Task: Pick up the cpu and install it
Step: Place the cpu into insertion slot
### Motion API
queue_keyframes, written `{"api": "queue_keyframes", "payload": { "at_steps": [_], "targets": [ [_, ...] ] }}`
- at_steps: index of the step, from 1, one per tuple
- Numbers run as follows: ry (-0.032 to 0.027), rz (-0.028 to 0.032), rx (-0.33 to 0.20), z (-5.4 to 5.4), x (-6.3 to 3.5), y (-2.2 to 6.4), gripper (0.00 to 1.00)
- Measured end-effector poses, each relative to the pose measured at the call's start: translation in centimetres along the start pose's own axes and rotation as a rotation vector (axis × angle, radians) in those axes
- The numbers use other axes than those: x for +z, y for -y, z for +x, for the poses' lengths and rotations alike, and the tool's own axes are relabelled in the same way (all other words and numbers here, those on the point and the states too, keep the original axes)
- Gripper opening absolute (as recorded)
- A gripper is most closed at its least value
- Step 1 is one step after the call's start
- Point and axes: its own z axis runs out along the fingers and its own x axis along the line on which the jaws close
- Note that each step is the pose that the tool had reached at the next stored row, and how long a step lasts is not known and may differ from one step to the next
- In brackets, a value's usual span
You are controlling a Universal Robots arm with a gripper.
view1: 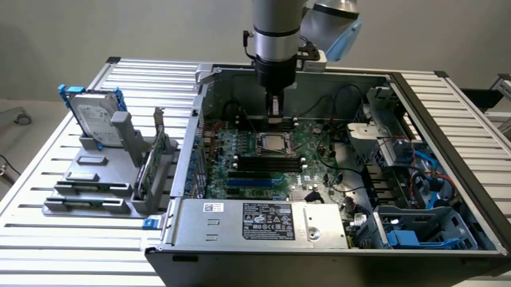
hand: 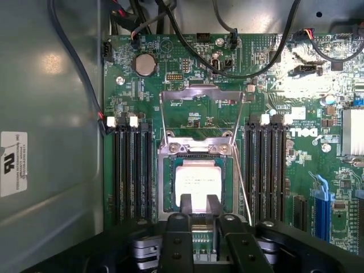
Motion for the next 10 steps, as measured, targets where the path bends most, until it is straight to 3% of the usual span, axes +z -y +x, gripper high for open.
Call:
{"api": "queue_keyframes", "payload": {
  "at_steps": [3,6,10],
  "targets": [
    [-0.0013,0.0052,0.000,0.0,-0.42,0.39,0.11],
    [-0.0014,0.0159,0.000,0.0,-0.63,0.84,0.11],
    [-0.0011,0.0346,0.001,0.0,-0.79,1.50,0.11]
  ]
}}
